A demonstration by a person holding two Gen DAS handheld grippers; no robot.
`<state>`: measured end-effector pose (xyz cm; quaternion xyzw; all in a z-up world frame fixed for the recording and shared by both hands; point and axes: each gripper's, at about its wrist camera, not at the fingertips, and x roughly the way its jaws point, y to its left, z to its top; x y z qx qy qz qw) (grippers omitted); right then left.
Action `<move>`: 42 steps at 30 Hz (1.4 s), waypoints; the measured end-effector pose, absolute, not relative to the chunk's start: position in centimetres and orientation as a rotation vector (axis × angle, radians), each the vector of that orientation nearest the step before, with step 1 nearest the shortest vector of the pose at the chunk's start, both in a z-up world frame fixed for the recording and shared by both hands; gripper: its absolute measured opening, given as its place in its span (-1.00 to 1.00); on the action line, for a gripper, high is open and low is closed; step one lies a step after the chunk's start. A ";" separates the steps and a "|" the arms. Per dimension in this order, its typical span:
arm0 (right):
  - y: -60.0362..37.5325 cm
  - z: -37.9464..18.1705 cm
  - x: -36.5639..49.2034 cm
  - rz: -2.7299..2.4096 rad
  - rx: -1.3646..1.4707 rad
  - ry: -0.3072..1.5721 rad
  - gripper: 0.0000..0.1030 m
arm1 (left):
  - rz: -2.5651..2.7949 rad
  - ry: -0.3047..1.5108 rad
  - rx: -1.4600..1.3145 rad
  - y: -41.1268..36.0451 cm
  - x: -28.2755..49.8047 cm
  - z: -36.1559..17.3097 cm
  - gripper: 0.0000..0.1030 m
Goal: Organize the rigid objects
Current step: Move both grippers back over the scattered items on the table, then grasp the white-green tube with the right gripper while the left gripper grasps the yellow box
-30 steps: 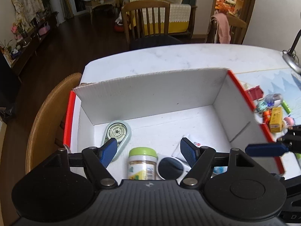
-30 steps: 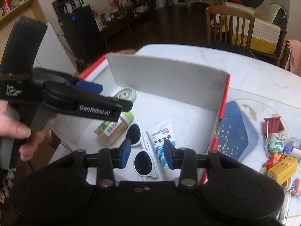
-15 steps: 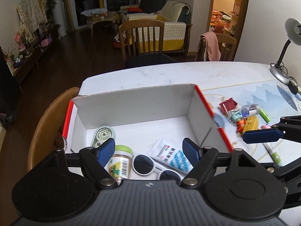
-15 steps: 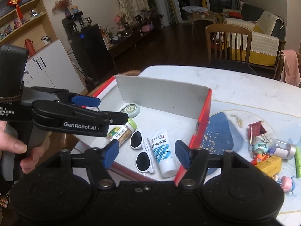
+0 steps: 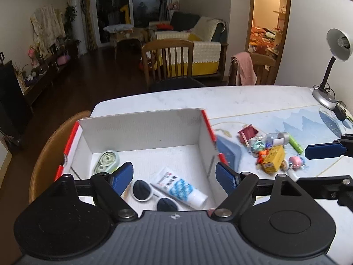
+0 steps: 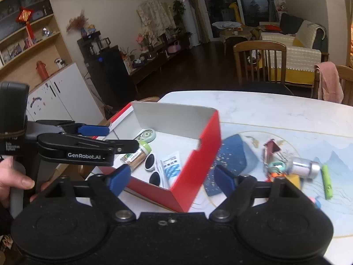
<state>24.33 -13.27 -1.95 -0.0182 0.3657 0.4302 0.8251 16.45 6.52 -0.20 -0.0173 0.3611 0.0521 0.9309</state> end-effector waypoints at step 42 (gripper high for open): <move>-28.5 -12.8 27.3 0.769 -0.193 0.919 0.45 | -0.051 0.907 0.113 -12.7 27.4 -12.0 1.00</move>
